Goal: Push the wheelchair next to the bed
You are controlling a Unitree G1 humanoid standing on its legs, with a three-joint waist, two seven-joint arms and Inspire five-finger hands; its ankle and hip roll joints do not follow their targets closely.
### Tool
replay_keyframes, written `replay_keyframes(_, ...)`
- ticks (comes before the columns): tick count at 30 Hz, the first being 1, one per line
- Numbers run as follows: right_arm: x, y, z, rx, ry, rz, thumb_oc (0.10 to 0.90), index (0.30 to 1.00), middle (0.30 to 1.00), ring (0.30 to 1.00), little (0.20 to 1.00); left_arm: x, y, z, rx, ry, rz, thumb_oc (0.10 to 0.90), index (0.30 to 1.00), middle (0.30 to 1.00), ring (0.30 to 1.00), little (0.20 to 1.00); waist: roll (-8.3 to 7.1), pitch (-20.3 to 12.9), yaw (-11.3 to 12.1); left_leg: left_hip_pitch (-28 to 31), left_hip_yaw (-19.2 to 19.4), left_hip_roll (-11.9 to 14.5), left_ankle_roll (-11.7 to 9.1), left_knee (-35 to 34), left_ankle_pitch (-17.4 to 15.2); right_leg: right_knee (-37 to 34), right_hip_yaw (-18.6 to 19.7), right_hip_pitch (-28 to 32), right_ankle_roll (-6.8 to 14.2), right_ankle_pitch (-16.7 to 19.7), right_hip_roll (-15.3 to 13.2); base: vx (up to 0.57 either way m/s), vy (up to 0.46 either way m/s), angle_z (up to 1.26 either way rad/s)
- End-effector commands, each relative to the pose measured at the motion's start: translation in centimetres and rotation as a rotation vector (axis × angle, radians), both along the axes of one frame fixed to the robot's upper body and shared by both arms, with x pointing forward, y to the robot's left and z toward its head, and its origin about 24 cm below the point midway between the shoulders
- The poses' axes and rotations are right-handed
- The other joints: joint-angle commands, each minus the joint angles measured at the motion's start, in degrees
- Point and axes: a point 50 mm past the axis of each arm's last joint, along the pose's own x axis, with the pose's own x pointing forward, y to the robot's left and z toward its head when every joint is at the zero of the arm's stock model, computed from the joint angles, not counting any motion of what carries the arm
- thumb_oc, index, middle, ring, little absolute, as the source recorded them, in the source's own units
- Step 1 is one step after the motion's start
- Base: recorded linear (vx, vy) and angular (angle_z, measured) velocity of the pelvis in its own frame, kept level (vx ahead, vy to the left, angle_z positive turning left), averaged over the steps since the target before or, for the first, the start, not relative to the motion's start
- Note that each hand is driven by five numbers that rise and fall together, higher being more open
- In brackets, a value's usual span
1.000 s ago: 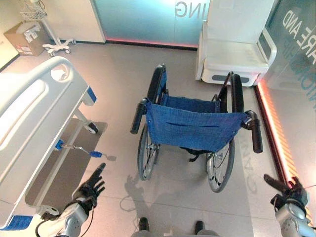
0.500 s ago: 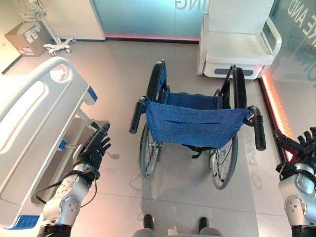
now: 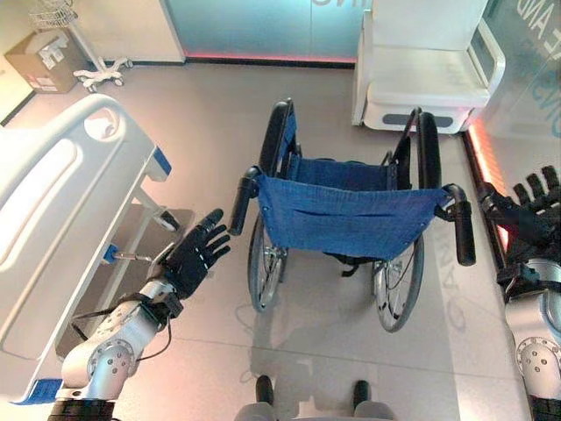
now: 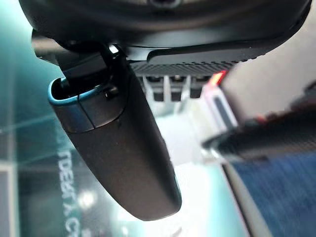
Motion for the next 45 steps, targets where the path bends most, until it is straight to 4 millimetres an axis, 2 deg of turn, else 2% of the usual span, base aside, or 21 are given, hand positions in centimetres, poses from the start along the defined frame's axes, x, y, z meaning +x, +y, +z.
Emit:
replay_keyframes(1, 0.1, 1.8, 6.8, -0.125, -0.273, 0.207, 0.800, 0.900, 0.900, 0.900, 0.900, 1.5, 0.0, 5.8, -0.001, -0.246, -0.092, 0.800, 0.900, 0.900, 0.900, 0.900, 0.28, -2.70, -0.14, 1.13, 3.17, -1.18, 1.10, 0.21, -3.41, 1.78, 0.06, -1.70, -2.05, 0.13, 1.17, 0.00, 0.000, 0.00)
replay_keyframes(6, 0.3, 2.7, 6.3, -0.142, -0.217, 0.275, 0.800, 0.900, 0.900, 0.900, 0.900, 1.5, -0.7, 6.5, -0.008, -0.280, -0.144, 0.800, 0.900, 0.900, 0.900, 0.900, 0.06, -2.65, -0.23, 1.11, 3.51, -1.16, 1.00, 0.21, -3.27, 1.77, 0.07, -1.75, -1.98, 0.20, 1.21, 0.00, 0.000, 0.00)
replay_keyframes(11, 0.5, 2.9, 4.9, -0.219, -0.076, 0.309, 0.800, 0.900, 0.900, 0.900, 0.900, 1.5, -1.5, 7.8, 0.043, -0.336, -0.210, 0.800, 0.900, 0.900, 0.900, 0.900, -0.33, -2.39, -0.29, 1.00, 3.68, -1.17, 0.97, 0.21, -3.20, 1.72, -0.17, -1.93, -1.89, 0.41, 1.18, 0.00, 0.000, 0.00)
replay_keyframes(17, 0.8, 2.1, 4.2, -0.330, 0.029, 0.214, 0.800, 0.900, 0.900, 0.900, 0.900, 1.7, -1.7, 8.4, 0.063, -0.355, -0.200, 0.800, 0.900, 0.900, 0.900, 0.900, -0.59, -2.15, -0.38, 0.89, 3.76, -1.22, 0.91, 0.21, -3.09, 1.79, -0.08, -2.06, -1.86, 0.43, 1.28, 0.00, 0.000, 0.00)
replay_keyframes(23, 0.9, 0.4, 5.7, -0.615, 0.073, -0.047, 0.800, 0.900, 0.900, 0.900, 0.900, 2.1, -1.9, 9.1, 0.058, -0.351, -0.198, 0.800, 0.900, 0.900, 0.900, 0.900, -0.36, -1.48, -0.62, 0.90, 3.84, -1.31, 0.94, 0.21, -2.94, 2.00, 0.49, -2.22, -1.91, 0.40, 1.53, 0.00, 0.000, 0.00)
replay_keyframes(27, 1.1, 0.5, 7.0, -0.678, 0.054, -0.063, 0.800, 0.900, 0.900, 0.900, 0.900, 2.3, -2.2, 9.5, 0.050, -0.352, -0.197, 0.800, 0.900, 0.900, 0.900, 0.900, -0.31, -0.86, -0.54, 0.98, 3.76, -1.35, 0.96, 0.21, -2.84, 2.21, 0.87, -2.24, -1.91, 0.35, 1.64, 0.01, 0.000, -0.03)
replay_keyframes(32, 1.6, 0.7, 7.2, -0.679, 0.056, -0.038, 0.800, 0.900, 0.900, 0.900, 0.900, 2.7, -2.3, 9.4, 0.046, -0.349, -0.207, 0.800, 0.900, 0.900, 0.900, 0.900, -0.34, -0.42, -0.38, 0.91, 3.69, -1.38, 0.94, 0.21, -2.78, 2.41, 0.98, -2.38, -1.85, 0.33, 1.64, 0.01, -0.003, -0.04)
replay_keyframes(36, 2.2, 0.8, 6.6, -0.644, 0.096, 0.005, 0.800, 0.900, 0.900, 0.900, 0.900, 2.9, -2.5, 9.3, 0.051, -0.343, -0.218, 0.800, 0.900, 0.900, 0.900, 0.900, -0.39, -0.24, 0.07, 0.76, 3.41, -1.46, 0.98, 0.21, -2.66, 2.54, 0.71, -2.42, -1.90, 0.32, 1.59, 0.00, 0.000, 0.00)
replay_keyframes(45, 4.4, 1.3, 6.1, -0.619, 0.173, 0.058, 0.800, 0.900, 0.900, 0.900, 0.900, 3.9, -2.9, 9.7, 0.074, -0.348, -0.251, 0.800, 0.900, 0.900, 0.900, 0.900, -0.51, 0.44, 1.15, 0.24, 2.38, -1.72, 0.82, 0.28, -2.34, 2.64, -0.04, -2.47, -2.04, 0.40, 1.53, 0.00, 0.000, 0.00)
